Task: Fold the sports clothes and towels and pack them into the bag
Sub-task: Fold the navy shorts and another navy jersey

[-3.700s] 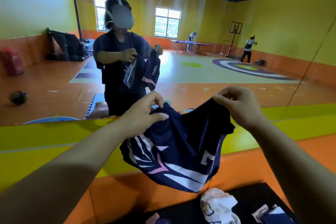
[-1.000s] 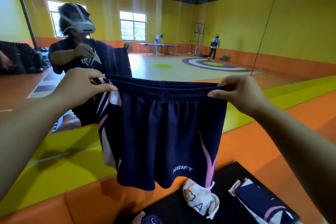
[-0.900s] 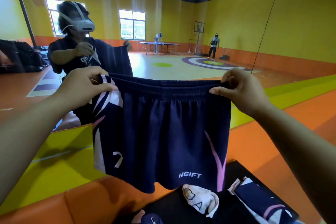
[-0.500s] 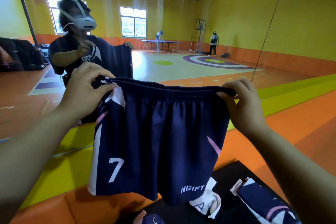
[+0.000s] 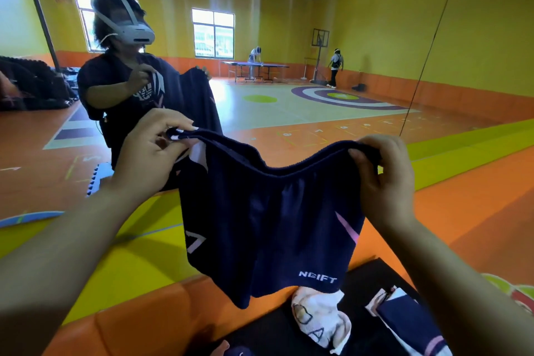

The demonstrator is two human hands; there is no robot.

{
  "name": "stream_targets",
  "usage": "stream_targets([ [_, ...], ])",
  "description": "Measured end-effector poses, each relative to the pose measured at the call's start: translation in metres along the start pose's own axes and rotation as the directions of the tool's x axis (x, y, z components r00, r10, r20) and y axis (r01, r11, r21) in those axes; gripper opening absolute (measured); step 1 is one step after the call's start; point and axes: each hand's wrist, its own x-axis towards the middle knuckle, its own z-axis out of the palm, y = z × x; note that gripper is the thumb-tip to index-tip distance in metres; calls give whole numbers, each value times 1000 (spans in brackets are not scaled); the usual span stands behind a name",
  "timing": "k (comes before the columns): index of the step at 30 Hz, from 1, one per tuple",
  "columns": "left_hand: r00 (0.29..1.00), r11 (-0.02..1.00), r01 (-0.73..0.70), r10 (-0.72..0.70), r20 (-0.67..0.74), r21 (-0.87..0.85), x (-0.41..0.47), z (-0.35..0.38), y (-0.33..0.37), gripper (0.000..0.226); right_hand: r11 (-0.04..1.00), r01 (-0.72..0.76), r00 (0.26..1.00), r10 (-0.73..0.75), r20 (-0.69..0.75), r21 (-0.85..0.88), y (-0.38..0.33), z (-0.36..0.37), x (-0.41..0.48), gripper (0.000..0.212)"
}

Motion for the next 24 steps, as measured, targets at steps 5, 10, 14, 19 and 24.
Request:
stream_targets([
  [5, 992, 995, -53, 62, 110, -81, 14, 20, 23, 41, 987, 120, 984, -133, 122, 106, -11, 9, 17, 13],
  [10, 954, 984, 39, 15, 301, -173, 24, 39, 42, 39, 969, 50, 944, -125, 305, 240, -27, 21, 33, 21],
  [14, 918, 946, 141, -15, 396, -291, 29, 55, 59, 37, 934, -180, 907, 35, 421, 309, -36, 27, 41, 26],
  [19, 893, 877, 309, -134, 430, -367, 32, 66, 65, 35, 883, -352, 827, 138, 546, 310, -34, 30, 40, 41],
  [24, 827, 843, 429, -223, 516, -325, 32, 73, 60, 24, 905, -358, 780, 154, 606, 230, -33, 32, 30, 46],
])
